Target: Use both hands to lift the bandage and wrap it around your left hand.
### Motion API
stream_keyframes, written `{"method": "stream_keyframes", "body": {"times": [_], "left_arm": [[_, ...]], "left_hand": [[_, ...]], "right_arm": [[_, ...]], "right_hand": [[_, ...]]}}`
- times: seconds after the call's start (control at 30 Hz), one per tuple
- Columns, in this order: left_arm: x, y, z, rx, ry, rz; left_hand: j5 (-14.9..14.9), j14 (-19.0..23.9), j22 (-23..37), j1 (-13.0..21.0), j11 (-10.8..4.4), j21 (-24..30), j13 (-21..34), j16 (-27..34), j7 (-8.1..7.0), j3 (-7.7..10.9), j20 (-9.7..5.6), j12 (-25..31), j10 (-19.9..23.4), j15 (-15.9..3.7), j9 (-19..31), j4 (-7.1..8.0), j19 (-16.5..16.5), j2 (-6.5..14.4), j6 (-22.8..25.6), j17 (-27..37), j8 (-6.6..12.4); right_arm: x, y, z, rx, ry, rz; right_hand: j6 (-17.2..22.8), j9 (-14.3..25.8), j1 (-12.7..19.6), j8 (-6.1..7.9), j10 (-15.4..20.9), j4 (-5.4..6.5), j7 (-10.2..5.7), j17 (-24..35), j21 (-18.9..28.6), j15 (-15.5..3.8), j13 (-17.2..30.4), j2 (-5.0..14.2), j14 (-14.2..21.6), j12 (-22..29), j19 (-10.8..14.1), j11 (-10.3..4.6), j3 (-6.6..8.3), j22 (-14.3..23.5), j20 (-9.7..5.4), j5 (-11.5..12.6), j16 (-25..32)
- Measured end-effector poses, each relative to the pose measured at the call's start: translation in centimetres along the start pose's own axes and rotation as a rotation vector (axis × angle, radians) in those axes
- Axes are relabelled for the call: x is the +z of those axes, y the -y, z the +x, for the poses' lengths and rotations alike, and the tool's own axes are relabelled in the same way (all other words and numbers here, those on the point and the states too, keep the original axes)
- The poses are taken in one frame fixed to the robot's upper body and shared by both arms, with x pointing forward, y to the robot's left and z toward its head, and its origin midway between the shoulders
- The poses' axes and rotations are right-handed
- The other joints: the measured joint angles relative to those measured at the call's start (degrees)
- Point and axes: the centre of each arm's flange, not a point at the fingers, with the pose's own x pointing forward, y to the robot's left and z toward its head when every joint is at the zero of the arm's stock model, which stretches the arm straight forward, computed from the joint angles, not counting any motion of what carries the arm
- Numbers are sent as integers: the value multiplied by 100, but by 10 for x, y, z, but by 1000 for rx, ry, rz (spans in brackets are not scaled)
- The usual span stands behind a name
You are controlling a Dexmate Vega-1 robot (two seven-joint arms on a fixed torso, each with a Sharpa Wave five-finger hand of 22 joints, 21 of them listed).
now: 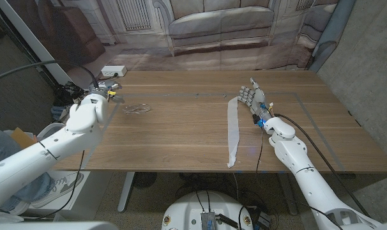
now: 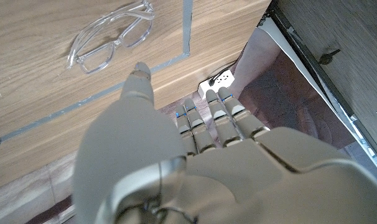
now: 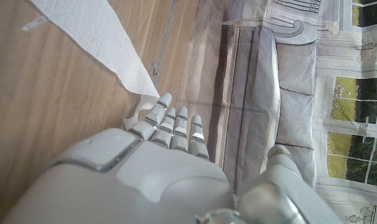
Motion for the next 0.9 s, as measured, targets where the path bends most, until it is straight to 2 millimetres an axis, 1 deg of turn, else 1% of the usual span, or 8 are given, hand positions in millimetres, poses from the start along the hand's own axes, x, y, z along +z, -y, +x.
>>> {"method": "stream_keyframes", "body": {"times": [0.03,0.23,0.3,0.5,0.63,0.67,0.7,0.9], "left_arm": [[0,0,1,1,0,4],[6,5,11,-42,20,38],[7,6,13,-47,23,43],[13,16,22,-89,38,60],[15,21,27,-106,40,64],[15,22,27,-108,41,64],[16,24,28,-114,43,64],[17,32,34,-127,44,59]], "left_hand": [[-2,10,0,32,6,0,0,0,1,0,0,0,10,-10,0,0,0,-32,16,0,6],[-66,76,0,30,-21,22,0,46,-7,7,0,44,102,-8,0,41,61,-31,126,0,7],[-79,134,0,30,-15,21,-1,50,-3,-9,-19,44,155,-11,0,57,84,-30,178,0,45],[-108,133,0,32,-23,21,-1,50,0,1,-10,44,183,-11,0,82,112,-29,262,0,45],[-129,186,0,114,-22,21,-1,50,0,8,-10,44,184,-4,-1,87,112,53,262,0,45],[-129,194,-1,114,-2,21,8,50,0,27,8,44,204,-11,-1,101,130,54,262,0,44],[-129,194,-1,156,2,21,22,50,-1,55,-10,44,219,-11,-1,88,153,96,263,0,44],[-151,240,-1,204,-30,43,27,50,-21,71,-31,44,272,-11,26,71,173,99,285,0,44]], "right_arm": [[0,0,0,-1,-1,0],[0,1,-1,-5,-4,0],[-1,1,-1,-6,-5,0],[-1,2,-1,-11,-10,0],[-2,2,-1,-13,-14,0],[-2,2,-1,-13,-14,0],[-1,2,-1,-14,-14,0],[-3,2,1,-17,-21,1]], "right_hand": [[0,0,0,0,0,0,0,0,0,0,0,0,0,0,0,0,0,0,0,0,0],[0,0,2,-33,0,0,0,0,0,0,0,2,0,0,31,0,0,0,-32,0,0],[0,0,23,-33,0,0,0,0,0,10,0,23,11,0,31,0,0,0,-32,0,0],[-1,-1,23,-33,0,0,0,0,-49,10,0,23,11,-44,31,0,0,-1,-32,0,0],[-1,-1,23,-33,0,0,0,0,-49,10,0,23,11,-44,31,0,0,-1,-31,0,0],[-1,-1,23,-33,0,0,-1,0,-49,10,0,23,11,-44,31,0,0,-1,-31,0,0],[-1,-1,23,-33,0,0,-1,0,-49,10,0,23,10,-44,31,0,0,-1,-31,0,0],[-1,-1,23,-55,0,0,-1,0,-49,10,0,23,10,-44,30,0,0,-1,-31,0,0]]}}
